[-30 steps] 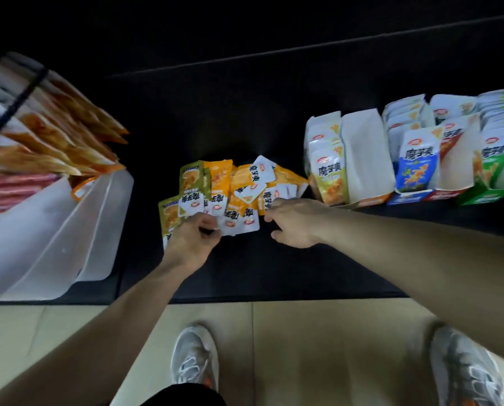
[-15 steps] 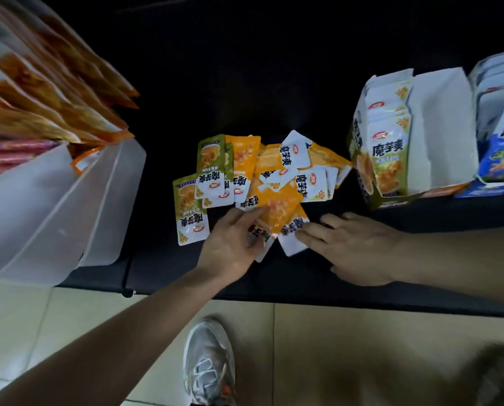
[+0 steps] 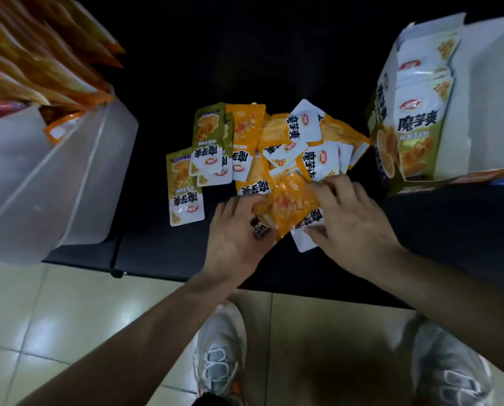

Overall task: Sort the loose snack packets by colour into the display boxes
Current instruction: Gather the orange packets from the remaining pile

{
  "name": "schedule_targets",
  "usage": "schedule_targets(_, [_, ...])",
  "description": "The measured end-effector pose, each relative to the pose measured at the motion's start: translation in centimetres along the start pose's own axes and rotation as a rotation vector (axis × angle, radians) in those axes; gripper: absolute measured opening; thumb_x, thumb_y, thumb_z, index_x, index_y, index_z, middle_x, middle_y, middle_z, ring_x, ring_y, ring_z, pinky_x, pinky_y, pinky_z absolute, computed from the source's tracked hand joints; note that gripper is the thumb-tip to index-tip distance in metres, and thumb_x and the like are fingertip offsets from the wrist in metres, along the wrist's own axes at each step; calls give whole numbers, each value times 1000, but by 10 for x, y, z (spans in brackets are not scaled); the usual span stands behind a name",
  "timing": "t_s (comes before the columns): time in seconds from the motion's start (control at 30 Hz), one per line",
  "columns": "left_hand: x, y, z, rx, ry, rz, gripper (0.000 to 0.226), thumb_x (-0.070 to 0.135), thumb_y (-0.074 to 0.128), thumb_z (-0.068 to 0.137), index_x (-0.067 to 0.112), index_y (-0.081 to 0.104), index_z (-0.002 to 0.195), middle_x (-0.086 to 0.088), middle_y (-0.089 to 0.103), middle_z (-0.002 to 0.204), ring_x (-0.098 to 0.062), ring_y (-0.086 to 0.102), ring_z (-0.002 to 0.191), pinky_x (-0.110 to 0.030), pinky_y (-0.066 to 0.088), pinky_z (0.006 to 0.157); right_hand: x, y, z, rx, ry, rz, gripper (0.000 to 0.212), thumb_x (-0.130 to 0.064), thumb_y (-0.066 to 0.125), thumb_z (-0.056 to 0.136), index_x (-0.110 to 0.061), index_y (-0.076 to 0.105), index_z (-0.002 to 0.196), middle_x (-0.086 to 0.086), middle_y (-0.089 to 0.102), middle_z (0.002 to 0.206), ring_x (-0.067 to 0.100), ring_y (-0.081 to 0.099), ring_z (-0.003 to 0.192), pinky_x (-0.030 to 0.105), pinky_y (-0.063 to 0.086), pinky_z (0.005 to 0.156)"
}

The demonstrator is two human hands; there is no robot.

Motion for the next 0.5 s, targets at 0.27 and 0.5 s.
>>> schedule_targets(0.27, [23, -16, 9, -132, 103, -287, 58, 1, 74, 83, 36, 57, 126, 24, 62, 105, 9, 57, 105, -20, 54, 80, -9, 1, 3, -154, -229, -87, 60, -52, 61, 87, -27, 46, 139, -6, 58, 130, 22, 50, 119, 42, 29, 98])
schedule_targets(0.5, [-18, -39, 1, 72, -330, -885, 68, 9, 86, 70, 20, 52, 127, 11, 70, 105, -5, 69, 99, -27, 59, 81, -7, 4, 5, -315, 209, 813, 17, -34, 61, 98, -25, 66, 112, -7, 70, 106, 10, 66, 100, 43, 55, 90])
Point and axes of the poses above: each hand's wrist, its own z-axis towards the middle knuckle, its own y-axis out of the palm, x = y × z, the point moved 8 cm from there along z, towards the middle knuckle
